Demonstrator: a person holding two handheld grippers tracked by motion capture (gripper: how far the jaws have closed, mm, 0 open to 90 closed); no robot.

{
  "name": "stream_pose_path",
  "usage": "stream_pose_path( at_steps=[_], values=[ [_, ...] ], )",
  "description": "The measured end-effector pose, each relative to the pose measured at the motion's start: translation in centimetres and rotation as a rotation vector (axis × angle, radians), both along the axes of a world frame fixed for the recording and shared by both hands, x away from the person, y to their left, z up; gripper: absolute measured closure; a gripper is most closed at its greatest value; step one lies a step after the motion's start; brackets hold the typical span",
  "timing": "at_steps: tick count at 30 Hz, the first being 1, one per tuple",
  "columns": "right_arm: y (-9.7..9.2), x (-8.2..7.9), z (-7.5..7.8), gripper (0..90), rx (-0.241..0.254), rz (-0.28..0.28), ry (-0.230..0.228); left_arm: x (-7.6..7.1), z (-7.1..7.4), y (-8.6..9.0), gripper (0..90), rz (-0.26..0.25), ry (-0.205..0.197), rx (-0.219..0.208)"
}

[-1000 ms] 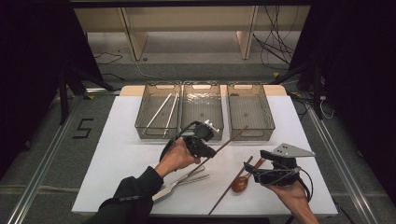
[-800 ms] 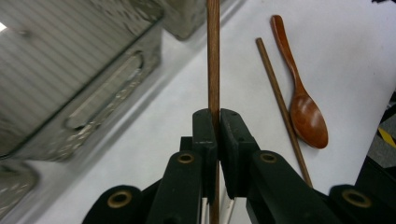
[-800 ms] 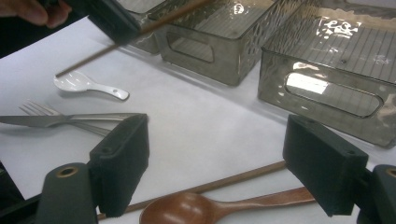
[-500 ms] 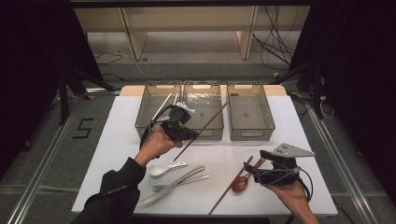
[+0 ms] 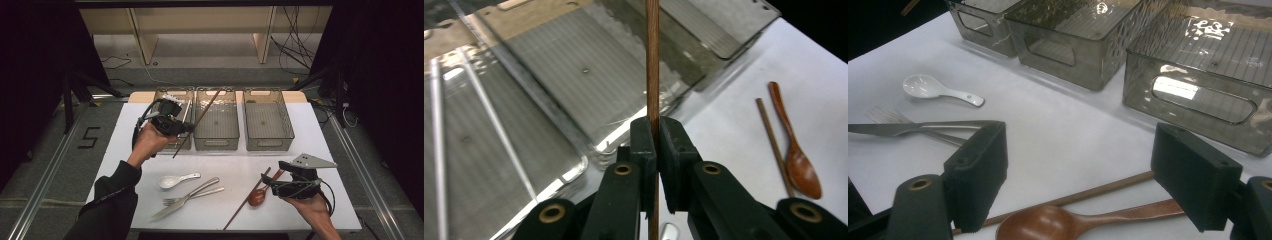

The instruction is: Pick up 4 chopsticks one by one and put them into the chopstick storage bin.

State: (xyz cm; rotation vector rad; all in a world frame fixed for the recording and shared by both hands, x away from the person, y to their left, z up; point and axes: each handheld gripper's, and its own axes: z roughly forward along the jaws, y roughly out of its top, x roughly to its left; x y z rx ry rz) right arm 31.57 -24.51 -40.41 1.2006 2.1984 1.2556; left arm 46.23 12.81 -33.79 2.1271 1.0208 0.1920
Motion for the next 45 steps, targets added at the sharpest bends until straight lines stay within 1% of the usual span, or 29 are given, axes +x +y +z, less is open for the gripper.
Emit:
stream_pose_path(
  at_steps=[6, 7, 12, 14, 17, 21, 22, 27, 30, 33, 34, 37, 39, 42, 45],
  values=[
    [0.0, 0.1, -0.1, 23.7, -0.003, 0.001, 0.003, 1.9, 0.6, 2.0, 84.9, 0.067, -0.018, -0.013],
    [0.0, 0.1, -0.1, 23.7, -0.003, 0.001, 0.002, 2.3, 0.7, 2.3, 84.9, 0.082, -0.022, -0.01],
    [0.0, 0.1, 0.0, 23.7, 0.0, 0.001, 0.003, 3.9, 1.1, 3.3, 84.9, 0.119, -0.045, -0.003],
    [0.0, 0.1, -0.1, 23.7, 0.0, 0.001, 0.004, 4.4, 1.1, 3.5, 84.9, 0.134, -0.051, 0.008],
    [0.0, 0.1, -0.1, 23.7, 0.002, 0.0, 0.005, 5.3, 0.9, 3.9, 84.8, 0.144, -0.048, 0.025],
    [0.0, 0.1, -0.1, 23.7, 0.001, 0.002, 0.003, 6.6, 0.3, 4.3, 84.8, 0.173, -0.044, 0.058],
    [0.0, 0.1, -0.1, 23.7, 0.002, 0.002, 0.004, 6.9, 0.2, 4.4, 84.8, 0.177, -0.051, 0.063],
    [0.0, 0.1, -0.1, 23.7, 0.002, 0.004, 0.005, 8.3, -0.7, 4.7, 84.8, 0.205, -0.056, 0.096],
    [0.0, 0.1, -0.1, 23.7, 0.003, 0.005, 0.005, 8.9, -1.3, 4.8, 84.7, 0.223, -0.06, 0.105],
    [0.0, 0.1, -0.1, 23.7, 0.002, 0.006, 0.005, 9.2, -1.9, 5.0, 84.7, 0.235, -0.062, 0.108],
    [0.0, 0.1, -0.1, 23.7, 0.002, 0.006, 0.005, 9.3, -2.1, 5.0, 84.7, 0.238, -0.057, 0.108],
    [0.0, 0.1, -0.1, 23.7, 0.002, 0.007, 0.004, 9.5, -2.8, 5.1, 84.7, 0.245, -0.059, 0.125],
    [0.0, 0.1, -0.1, 23.7, 0.003, 0.008, 0.004, 9.6, -3.3, 5.2, 84.7, 0.258, -0.051, 0.122],
    [0.0, 0.1, -0.1, 23.7, 0.002, 0.008, 0.005, 9.8, -3.8, 5.3, 84.6, 0.263, -0.044, 0.11],
    [0.0, 0.1, -0.1, 23.7, 0.002, 0.007, 0.005, 9.9, -4.2, 5.1, 84.6, 0.262, -0.045, 0.118]
  ],
)
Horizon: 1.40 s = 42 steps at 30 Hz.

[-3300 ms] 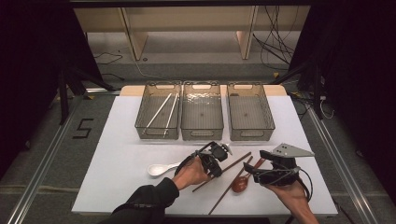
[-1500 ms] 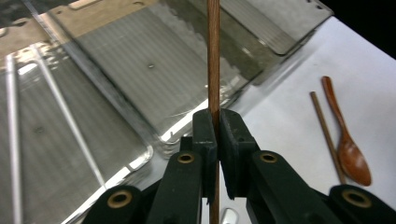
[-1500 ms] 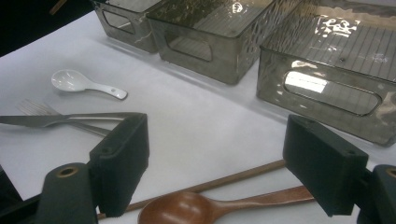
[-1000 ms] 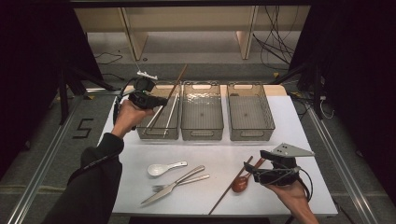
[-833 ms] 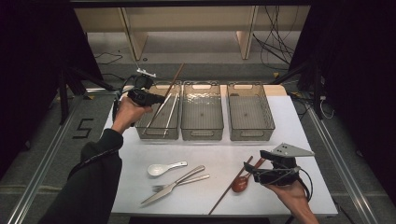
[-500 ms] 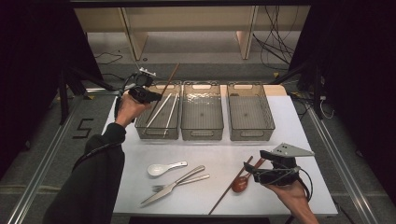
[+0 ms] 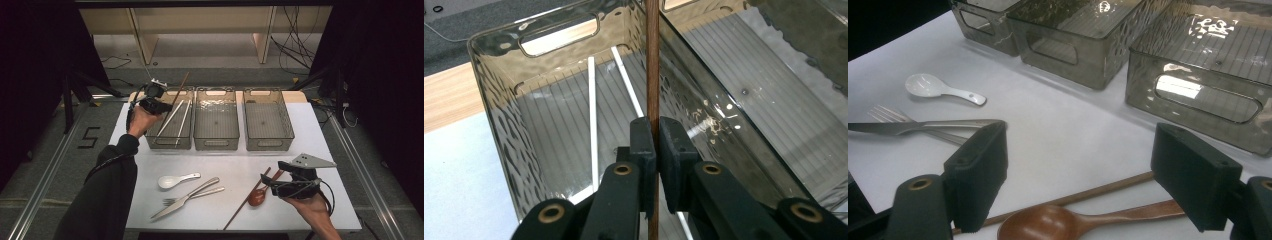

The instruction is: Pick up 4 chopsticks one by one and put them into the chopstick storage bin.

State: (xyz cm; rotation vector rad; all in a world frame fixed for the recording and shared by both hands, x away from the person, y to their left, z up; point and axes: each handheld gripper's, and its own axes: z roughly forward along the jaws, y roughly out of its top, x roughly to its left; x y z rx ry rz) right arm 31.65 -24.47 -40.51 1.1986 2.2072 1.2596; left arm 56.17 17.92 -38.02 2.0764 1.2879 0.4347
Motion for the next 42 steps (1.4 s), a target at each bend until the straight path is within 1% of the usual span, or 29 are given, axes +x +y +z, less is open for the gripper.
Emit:
stream_pose_path(
  at_steps=[5, 7, 9, 11, 12, 13, 15, 17, 19, 22, 26, 28, 30, 32, 33, 34, 36, 40, 42],
  values=[
    [0.0, 0.0, 0.0, 23.7, 0.001, 0.001, 0.0, 0.3, -0.7, 0.0, 84.3, 0.01, 0.013, 0.014],
    [0.0, 0.0, 0.0, 23.7, 0.001, 0.002, -0.001, 0.2, -0.9, 0.1, 83.5, 0.009, 0.019, 0.01],
    [0.0, 0.0, 0.0, 23.8, 0.001, 0.001, -0.001, 0.2, -1.0, 0.1, 82.7, 0.016, 0.012, 0.009],
    [0.0, 0.0, 0.0, 23.7, 0.0, 0.001, -0.001, 0.2, -1.1, 0.1, 78.6, 0.017, 0.012, 0.036],
    [0.0, 0.0, 0.0, 23.7, 0.001, 0.001, 0.0, 0.2, -1.1, 0.1, 74.9, 0.015, 0.022, 0.031],
    [0.0, 0.0, 0.0, 23.7, 0.0, 0.001, 0.0, 0.2, -1.1, 0.1, 71.8, 0.011, 0.033, 0.014],
    [0.0, 0.0, 0.0, 23.7, 0.0, 0.001, 0.0, -0.1, -0.8, 0.0, 69.2, 0.001, 0.033, 0.003],
    [0.0, 0.0, 0.0, 23.7, 0.0, 0.0, 0.001, -0.5, -0.4, -0.3, 63.0, -0.012, 0.04, -0.025],
    [0.0, 0.0, 0.0, 23.7, 0.0, -0.001, -0.001, -1.1, 0.1, -0.8, 59.5, -0.035, 0.033, -0.033],
    [0.0, 0.0, 0.0, 23.7, 0.0, -0.001, -0.001, -2.3, 0.9, -1.6, 53.5, -0.066, 0.046, -0.044],
    [0.0, 0.0, 0.0, 23.7, -0.002, -0.003, -0.001, -4.3, 1.7, -2.8, 44.7, -0.09, 0.049, -0.084],
    [-0.1, 0.0, 0.0, 23.7, -0.002, -0.004, 0.0, -5.5, 2.0, -3.3, 41.6, -0.106, 0.044, -0.088],
    [0.0, 0.0, 0.0, 23.7, -0.003, -0.003, -0.001, -6.5, 1.9, -3.9, 39.6, -0.126, 0.049, -0.093],
    [0.0, -0.1, 0.0, 23.7, -0.003, -0.004, -0.001, -7.5, 1.7, -4.3, 37.8, -0.139, 0.044, -0.103],
    [0.0, -0.1, 0.0, 23.7, -0.003, -0.004, -0.001, -7.9, 1.6, -4.6, 37.3, -0.148, 0.046, -0.094],
    [0.0, -0.1, 0.1, 23.7, -0.003, -0.004, -0.001, -8.2, 1.5, -4.8, 36.6, -0.154, 0.051, -0.08],
    [0.0, 0.0, 0.1, 23.7, -0.003, -0.004, -0.001, -8.8, 1.4, -5.1, 35.7, -0.156, 0.04, -0.078],
    [0.0, -0.1, 0.1, 23.7, -0.001, -0.003, -0.001, -9.6, 1.0, -5.6, 33.3, -0.177, 0.057, -0.069],
    [0.0, -0.1, 0.1, 23.7, -0.002, -0.003, 0.0, -10.0, 0.8, -5.7, 32.6, -0.183, 0.065, -0.074]
  ],
)
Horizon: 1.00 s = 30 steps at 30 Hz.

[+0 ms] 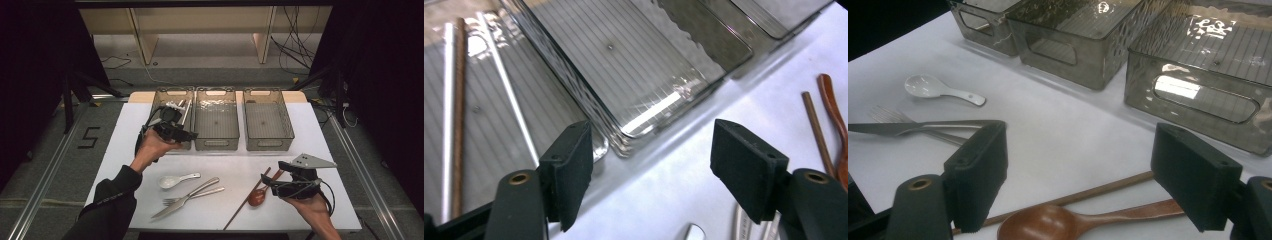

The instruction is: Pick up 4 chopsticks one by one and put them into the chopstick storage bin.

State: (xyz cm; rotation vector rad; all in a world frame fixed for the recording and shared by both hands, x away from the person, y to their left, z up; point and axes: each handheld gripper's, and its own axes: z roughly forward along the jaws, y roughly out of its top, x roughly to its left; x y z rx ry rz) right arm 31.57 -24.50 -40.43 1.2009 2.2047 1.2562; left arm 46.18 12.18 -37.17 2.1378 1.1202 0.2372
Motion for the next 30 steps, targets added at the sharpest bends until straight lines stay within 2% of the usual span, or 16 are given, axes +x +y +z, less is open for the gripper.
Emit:
stream_pose_path(
  at_steps=[2, 5, 10, 14, 22, 30],
  values=[
    [0.0, 0.0, 0.0, 23.7, 0.001, 0.0, 0.0, -0.4, -0.2, -0.3, 31.7, -0.006, 0.009, -0.003],
    [0.0, 0.0, 0.0, 23.7, 0.0, 0.001, 0.0, -1.0, -0.4, -0.7, 30.2, -0.005, 0.001, -0.003],
    [0.0, 0.0, 0.0, 23.7, 0.0, 0.0, -0.001, -2.3, -1.0, -1.7, 27.7, -0.041, 0.007, 0.034],
    [0.0, 0.0, 0.0, 23.7, 0.001, 0.002, -0.003, -3.0, -1.2, -2.1, 26.3, -0.053, 0.023, 0.014],
    [0.1, 0.0, 0.0, 23.7, -0.003, 0.001, -0.003, -4.5, -1.9, -3.5, 23.3, -0.108, 0.043, 0.034],
    [0.0, 0.0, 0.0, 23.7, -0.005, 0.002, -0.002, -5.7, -2.2, -4.9, 22.5, -0.145, 0.036, 0.032]
  ],
)
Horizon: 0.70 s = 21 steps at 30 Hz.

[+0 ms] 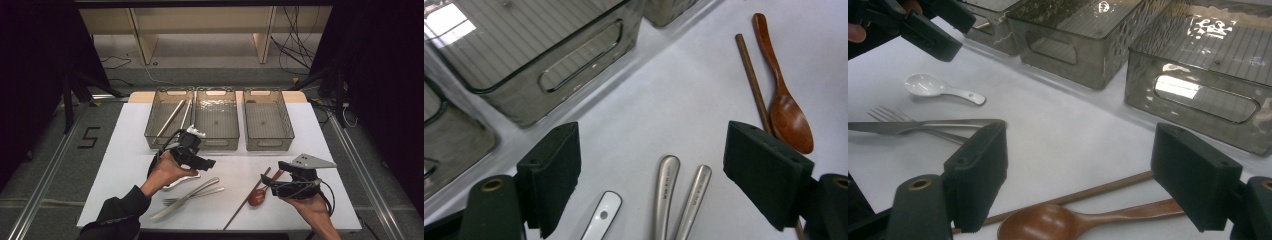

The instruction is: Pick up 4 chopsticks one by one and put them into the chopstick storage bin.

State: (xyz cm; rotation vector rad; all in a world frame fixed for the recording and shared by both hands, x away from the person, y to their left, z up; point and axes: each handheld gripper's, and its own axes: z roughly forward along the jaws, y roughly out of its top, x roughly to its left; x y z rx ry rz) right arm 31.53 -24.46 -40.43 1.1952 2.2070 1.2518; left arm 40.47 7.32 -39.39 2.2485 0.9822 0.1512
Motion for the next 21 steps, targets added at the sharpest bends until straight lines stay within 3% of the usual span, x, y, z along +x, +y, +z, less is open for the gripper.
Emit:
stream_pose_path(
  at_steps=[12, 21],
  values=[
    [0.0, 0.0, 0.0, 23.7, 0.0, -0.001, 0.001, -1.6, -1.1, -2.0, 21.4, -0.044, 0.021, 0.002],
    [0.0, 0.0, 0.0, 23.6, -0.002, 0.0, 0.003, -3.0, -2.6, -4.4, 21.0, -0.116, 0.049, 0.044]
  ],
)
